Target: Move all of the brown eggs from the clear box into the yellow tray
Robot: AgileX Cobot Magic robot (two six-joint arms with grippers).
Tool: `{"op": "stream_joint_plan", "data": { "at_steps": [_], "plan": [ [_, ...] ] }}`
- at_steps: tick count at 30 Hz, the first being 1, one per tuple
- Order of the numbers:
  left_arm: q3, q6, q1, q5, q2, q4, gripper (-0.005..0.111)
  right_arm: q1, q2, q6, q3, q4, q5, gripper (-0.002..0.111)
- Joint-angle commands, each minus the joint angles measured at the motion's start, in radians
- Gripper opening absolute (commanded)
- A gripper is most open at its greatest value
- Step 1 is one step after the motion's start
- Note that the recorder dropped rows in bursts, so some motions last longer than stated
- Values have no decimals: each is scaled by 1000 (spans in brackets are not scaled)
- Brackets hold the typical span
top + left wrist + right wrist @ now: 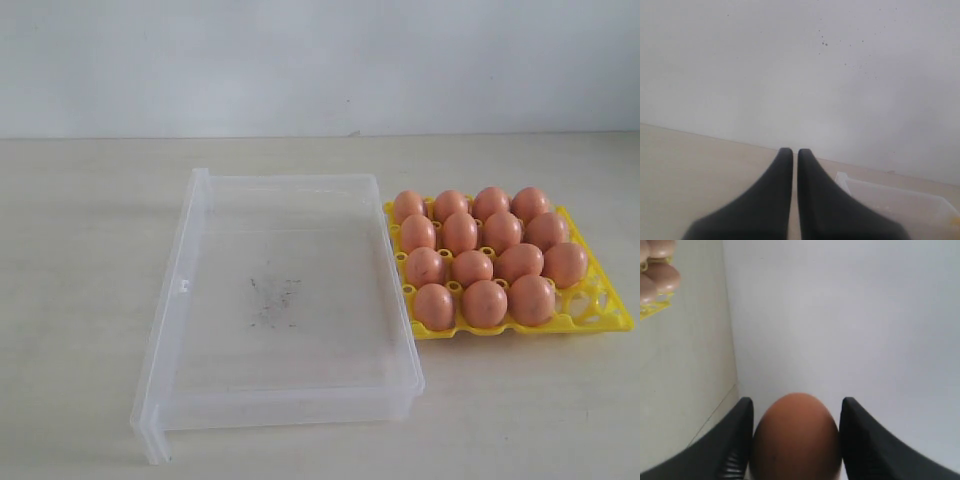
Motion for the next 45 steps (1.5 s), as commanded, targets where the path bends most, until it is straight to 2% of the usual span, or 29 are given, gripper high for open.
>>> {"op": "stream_joint_plan", "data": {
  "at_steps": [1, 3, 5, 7, 11, 13, 15, 17, 20, 26, 32, 35, 43, 44, 45],
  "plan": [
    [-3, 7, -8, 0, -3, -3, 4, -2, -165, 336, -4, -84, 9, 0],
    [-3, 7, -8, 0, -3, -3, 4, -2, -255, 577, 1, -89, 3, 0],
    [-3, 7, -8, 0, -3, -3, 4, -2, -336, 710, 14, -89, 3, 0],
    [-3, 7, -8, 0, -3, -3, 4, -2, -413, 699, 35, -74, 26, 0],
    [-3, 7, -8, 0, -3, -3, 4, 0, -559, 469, 101, -13, 48, 0],
    [-3, 7, -8, 0, -3, -3, 4, 0, -622, 450, 116, 24, 48, 0],
    [-3, 7, -8, 0, -3, -3, 4, 0, -660, 613, 116, 54, 48, 0],
    [-3, 7, -8, 0, -3, -3, 4, 0, -672, 883, 116, 66, -11, 0],
    [-3, 7, -8, 0, -3, -3, 4, 0, -664, 1144, 116, 106, -108, 0],
    [-3, 7, -8, 0, -3, -3, 4, 0, -581, 1533, 185, 138, -86, 0],
    [-3, 7, -8, 0, -3, -3, 4, 0, -469, 2126, 371, -157, -240, 0],
    [-3, 7, -8, 0, -3, -3, 4, 0, -367, 2126, 372, -229, -200, 0],
    [-3, 7, -8, 0, -3, -3, 4, 0, -186, 2102, 235, -366, -202, 0],
    [-3, 7, -8, 0, -3, -3, 4, 0, -186, 2029, 223, -364, -212, 0],
    [-3, 7, -8, 0, -3, -3, 4, 0, -181, 1871, 200, -326, -259, 0]
  ]
}}
